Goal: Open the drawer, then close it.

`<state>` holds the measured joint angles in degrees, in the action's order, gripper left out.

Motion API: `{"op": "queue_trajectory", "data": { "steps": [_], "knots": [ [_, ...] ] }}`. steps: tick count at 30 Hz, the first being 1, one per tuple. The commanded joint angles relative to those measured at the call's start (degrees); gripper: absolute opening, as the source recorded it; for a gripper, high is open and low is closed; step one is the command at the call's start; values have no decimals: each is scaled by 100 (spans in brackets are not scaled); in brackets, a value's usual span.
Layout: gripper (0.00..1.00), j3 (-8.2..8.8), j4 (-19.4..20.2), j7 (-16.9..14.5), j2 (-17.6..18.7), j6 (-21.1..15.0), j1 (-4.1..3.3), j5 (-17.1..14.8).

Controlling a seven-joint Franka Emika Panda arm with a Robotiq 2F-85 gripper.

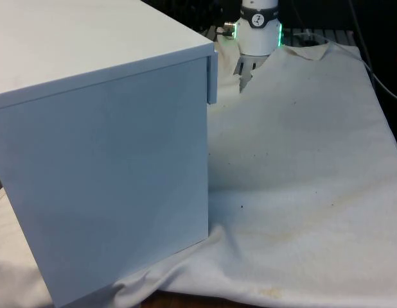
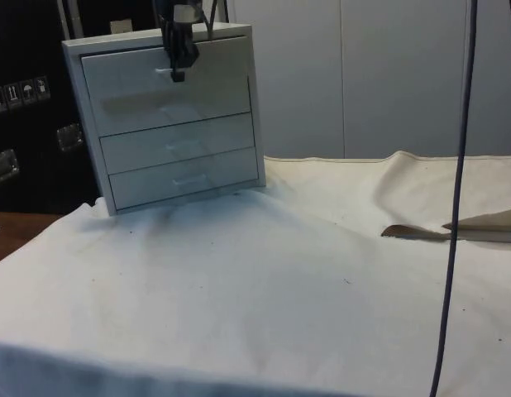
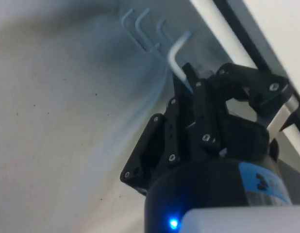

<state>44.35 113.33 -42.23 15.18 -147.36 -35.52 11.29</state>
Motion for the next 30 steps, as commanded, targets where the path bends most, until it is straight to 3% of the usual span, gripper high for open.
{"op": "queue_trajectory", "data": {
  "steps": [1,7,8,9,13,16,17,18,26,27,28,30],
  "knots": [
    [1,69,178,155,-143,-46,-120,218],
    [1,23,309,453,-298,-52,-183,476],
    [1,-46,178,344,-189,0,-86,298],
    [1,23,327,487,-321,-57,-189,510],
    [1,-17,418,733,-424,-63,-229,733],
    [1,-52,481,882,-498,-63,-229,882],
    [1,-120,395,779,-430,0,-155,716],
    [1,-63,498,934,-521,-63,-235,934],
    [1,-172,647,1409,-699,-74,-229,1444],
    [1,-235,619,1318,-670,-11,-172,1289],
    [1,-183,659,1473,-710,-69,-223,1518],
    [1,-206,682,1610,-739,-69,-223,1684]
  ]
}}
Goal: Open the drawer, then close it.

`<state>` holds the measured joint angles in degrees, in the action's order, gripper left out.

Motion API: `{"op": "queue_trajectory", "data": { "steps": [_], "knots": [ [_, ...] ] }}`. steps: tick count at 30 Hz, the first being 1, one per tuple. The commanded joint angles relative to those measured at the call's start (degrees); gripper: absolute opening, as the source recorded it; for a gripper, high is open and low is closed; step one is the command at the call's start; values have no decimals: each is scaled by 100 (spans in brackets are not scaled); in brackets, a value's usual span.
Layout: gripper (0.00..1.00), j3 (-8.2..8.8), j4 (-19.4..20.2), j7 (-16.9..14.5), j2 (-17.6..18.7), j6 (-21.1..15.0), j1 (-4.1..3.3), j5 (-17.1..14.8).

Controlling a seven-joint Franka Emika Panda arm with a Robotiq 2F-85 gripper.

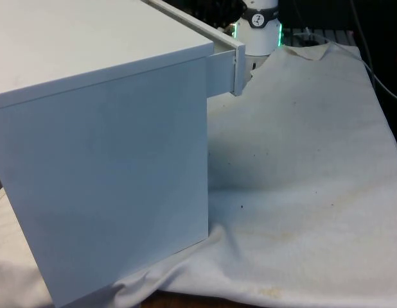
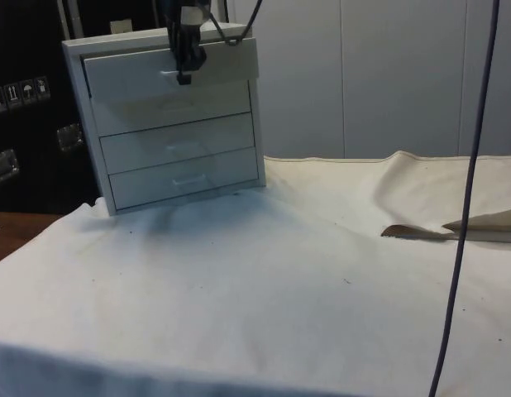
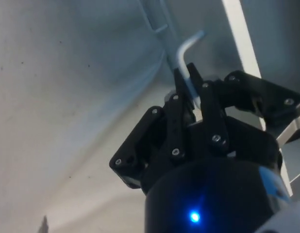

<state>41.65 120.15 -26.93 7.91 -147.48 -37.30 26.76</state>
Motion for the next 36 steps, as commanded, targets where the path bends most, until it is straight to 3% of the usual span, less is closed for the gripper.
{"op": "queue_trajectory", "data": {
  "steps": [1,5,6,8,15,16,17,23,24,25,32,33,34,36],
  "knots": [
    [1,40,29,229,-46,-46,-46,315],
    [1,0,86,504,-115,-23,-46,647],
    [1,-46,86,372,-86,0,-6,447],
    [1,-34,138,699,-178,-6,-46,882],
    [1,-120,241,1112,-309,63,-52,1364],
    [1,-149,223,1003,-235,17,-6,1175],
    [1,-160,269,1215,-350,92,-63,1461],
    [1,-367,407,1501,-527,241,-57,1673],
    [1,-384,367,1398,-447,212,-11,1501],
    [1,-401,424,1541,-556,269,-57,1696],
    [1,-647,607,1902,-768,441,-46,1937],
    [1,-625,561,1776,-676,390,-11,1765],
    [1,-682,636,1948,-796,464,-46,1965],
    [1,-751,693,2051,-854,504,-40,2034]
  ]
}}
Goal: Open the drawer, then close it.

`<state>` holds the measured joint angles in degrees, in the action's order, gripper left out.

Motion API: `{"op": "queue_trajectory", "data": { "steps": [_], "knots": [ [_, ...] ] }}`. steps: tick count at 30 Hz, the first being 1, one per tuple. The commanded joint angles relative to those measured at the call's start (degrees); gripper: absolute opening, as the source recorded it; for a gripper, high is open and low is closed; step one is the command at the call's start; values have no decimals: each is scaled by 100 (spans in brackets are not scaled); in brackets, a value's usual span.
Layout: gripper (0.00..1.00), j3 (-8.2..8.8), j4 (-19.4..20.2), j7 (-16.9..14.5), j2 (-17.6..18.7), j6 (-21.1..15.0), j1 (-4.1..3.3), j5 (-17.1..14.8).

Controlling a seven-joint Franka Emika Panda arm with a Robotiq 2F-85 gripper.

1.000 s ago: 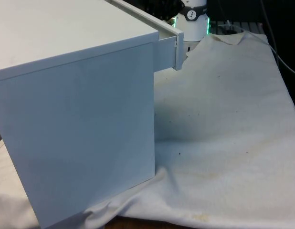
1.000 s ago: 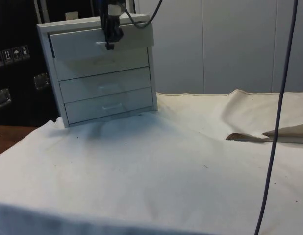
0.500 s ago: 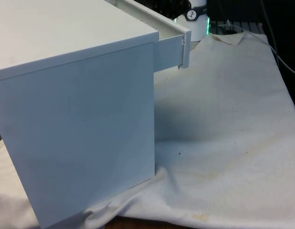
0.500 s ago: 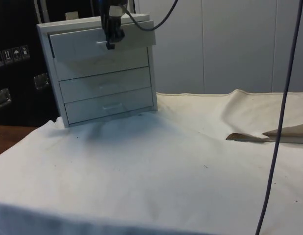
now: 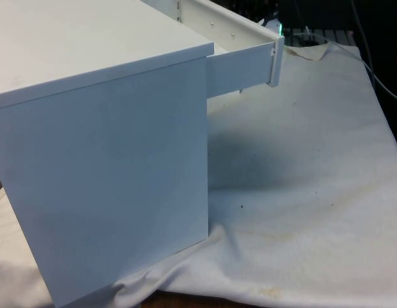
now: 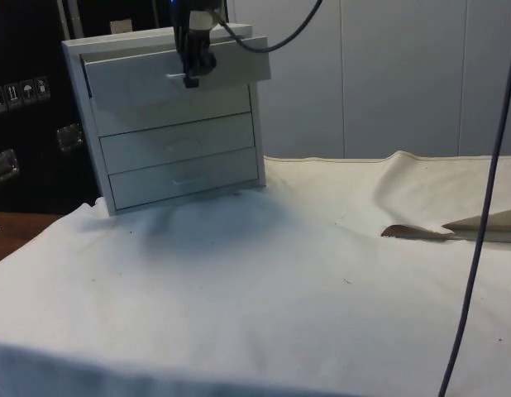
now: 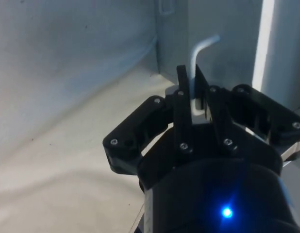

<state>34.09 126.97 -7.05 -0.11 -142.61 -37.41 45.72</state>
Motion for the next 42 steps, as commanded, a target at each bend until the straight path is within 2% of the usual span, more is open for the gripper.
{"op": "queue_trajectory", "data": {
  "steps": [1,3,4,5,13,14,15,17,22,23,31,32,33,34,38,40,41,42],
  "knots": [
    [1,-52,69,149,-103,46,-23,183],
    [1,-109,149,258,-172,63,-23,241],
    [1,-86,109,138,-97,40,0,86],
    [1,-132,189,309,-201,63,-17,269],
    [1,-304,544,751,-464,63,-6,567],
    [1,-281,510,647,-395,46,0,430],
    [1,-321,579,796,-493,63,-6,596],
    [1,-355,653,911,-539,52,0,670],
    [2,-332,636,888,-498,40,0,642],
    [4,-332,630,888,-493,40,0,630],
    [46,-327,619,831,-464,34,6,579],
    [56,-321,613,825,-464,34,6,573],
    [61,-332,636,882,-476,40,0,619],
    [61,-321,613,825,-464,34,6,573],
    [81,-321,613,819,-458,34,6,573],
    [99,-384,636,945,-447,80,-29,630],
    [100,-355,636,882,-464,40,0,619],
    [100,-418,647,985,-447,92,-34,653]
  ]
}}
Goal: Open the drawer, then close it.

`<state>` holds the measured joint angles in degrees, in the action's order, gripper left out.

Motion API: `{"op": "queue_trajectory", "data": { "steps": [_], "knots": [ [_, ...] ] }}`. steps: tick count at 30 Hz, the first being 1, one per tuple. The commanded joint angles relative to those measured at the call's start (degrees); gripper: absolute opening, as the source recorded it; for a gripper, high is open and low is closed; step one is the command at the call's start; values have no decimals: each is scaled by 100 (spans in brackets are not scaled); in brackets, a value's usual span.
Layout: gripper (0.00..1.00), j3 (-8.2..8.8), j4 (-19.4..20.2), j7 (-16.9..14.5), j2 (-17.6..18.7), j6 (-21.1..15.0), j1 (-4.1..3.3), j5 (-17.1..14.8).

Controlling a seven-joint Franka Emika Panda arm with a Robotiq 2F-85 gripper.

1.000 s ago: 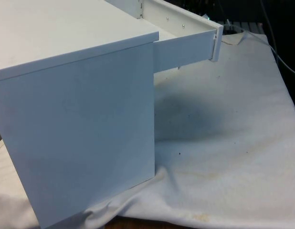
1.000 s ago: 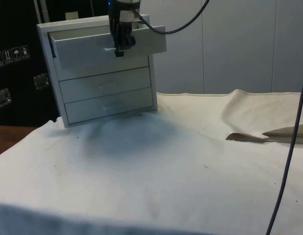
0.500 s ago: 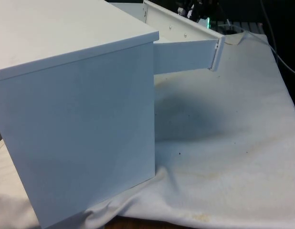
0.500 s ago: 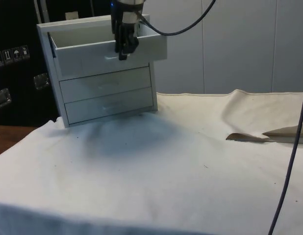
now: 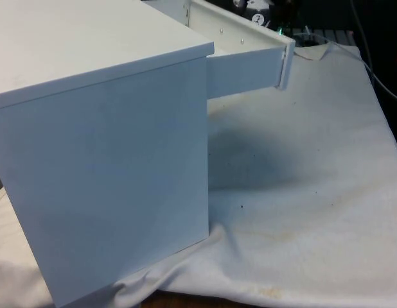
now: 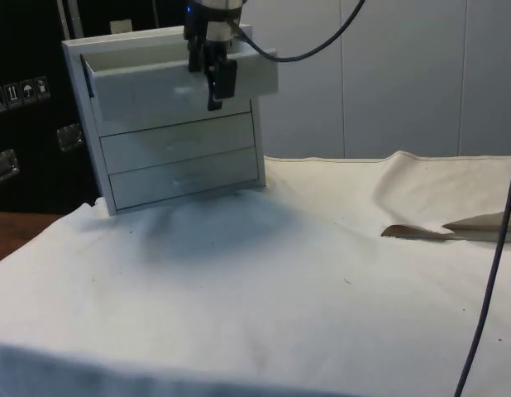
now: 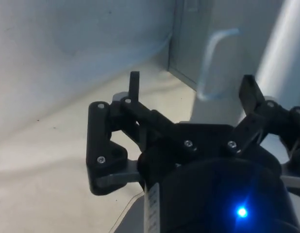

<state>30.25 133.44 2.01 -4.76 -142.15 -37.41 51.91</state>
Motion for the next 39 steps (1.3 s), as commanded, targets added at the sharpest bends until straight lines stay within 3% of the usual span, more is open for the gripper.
{"op": "queue_trajectory", "data": {
  "steps": [1,8,9,10,18,19,24,30,39],
  "knots": [
    [100,-80,23,138,11,57,-34,57],
    [100,-413,206,527,-46,195,-11,178],
    [100,-401,189,413,-17,166,0,46],
    [100,-453,229,579,-46,206,-17,195],
    [100,-779,430,1123,0,252,-17,395],
    [100,-785,447,1031,-6,241,0,281],
    [100,-934,498,1495,138,206,0,561],
    [100,-963,487,1656,206,212,0,665],
    [100,-951,424,1627,298,201,0,613]
  ]
}}
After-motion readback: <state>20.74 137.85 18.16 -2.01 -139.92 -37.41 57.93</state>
